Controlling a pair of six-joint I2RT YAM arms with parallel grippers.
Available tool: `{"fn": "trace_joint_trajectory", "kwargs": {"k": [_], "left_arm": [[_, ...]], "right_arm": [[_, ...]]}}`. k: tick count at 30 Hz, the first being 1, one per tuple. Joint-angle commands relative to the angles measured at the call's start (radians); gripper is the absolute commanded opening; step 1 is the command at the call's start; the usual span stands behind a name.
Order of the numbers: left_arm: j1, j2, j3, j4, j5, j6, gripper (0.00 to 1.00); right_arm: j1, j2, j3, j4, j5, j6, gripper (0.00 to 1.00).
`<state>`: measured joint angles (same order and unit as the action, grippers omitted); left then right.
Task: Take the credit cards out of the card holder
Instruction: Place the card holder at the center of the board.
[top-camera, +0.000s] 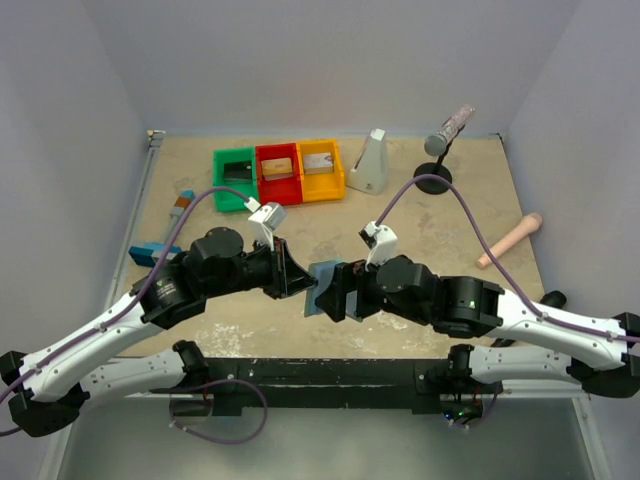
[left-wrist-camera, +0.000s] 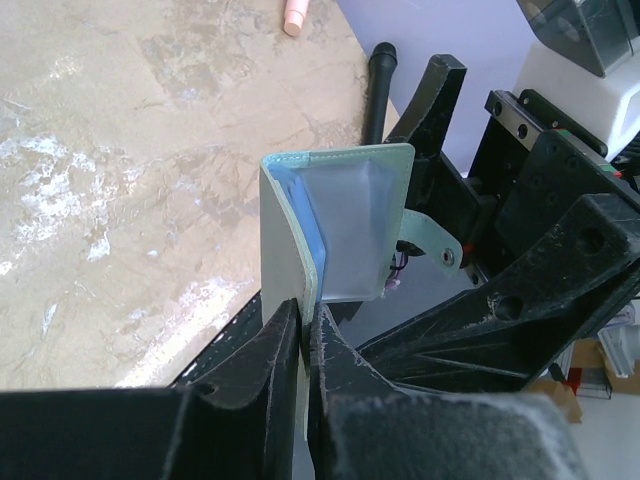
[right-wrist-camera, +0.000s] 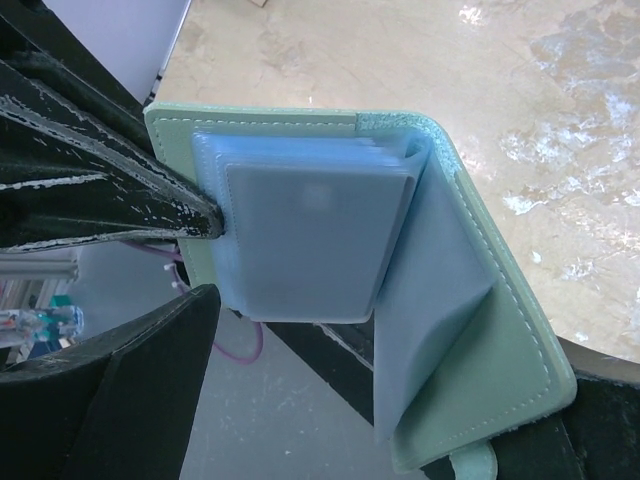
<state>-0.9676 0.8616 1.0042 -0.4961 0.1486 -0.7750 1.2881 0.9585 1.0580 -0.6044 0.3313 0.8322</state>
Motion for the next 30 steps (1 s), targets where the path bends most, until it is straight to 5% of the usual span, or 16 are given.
{"fn": "trace_joint_trajectory", "kwargs": {"k": [1,16,22,30], "left_arm": [[-0.008,-0.009,0.045,0.018,-0.004,-0.021,0.0],[-0.01,-0.029,0.048,-0.004,-0.027,-0.012,0.0],[-0.008,-0.013,0.051,-0.013,-0.029,-0.018,0.0],[-0.01,-0.007,0.056,0.001,-0.009,-0.029,0.0]], "right_arm": [[-0.009,0.005,0.036,0.023,-0.002,0.025,0.93],[-0.03,-0.05,-0.019,-0.041,0.041,0.073,0.81],[-0.03,-0.132,-0.101,0.13,0.0,0.045,0.9],[-0.03,-0.067,-0.05,0.121,-0.024,0.028,0.9]]}}
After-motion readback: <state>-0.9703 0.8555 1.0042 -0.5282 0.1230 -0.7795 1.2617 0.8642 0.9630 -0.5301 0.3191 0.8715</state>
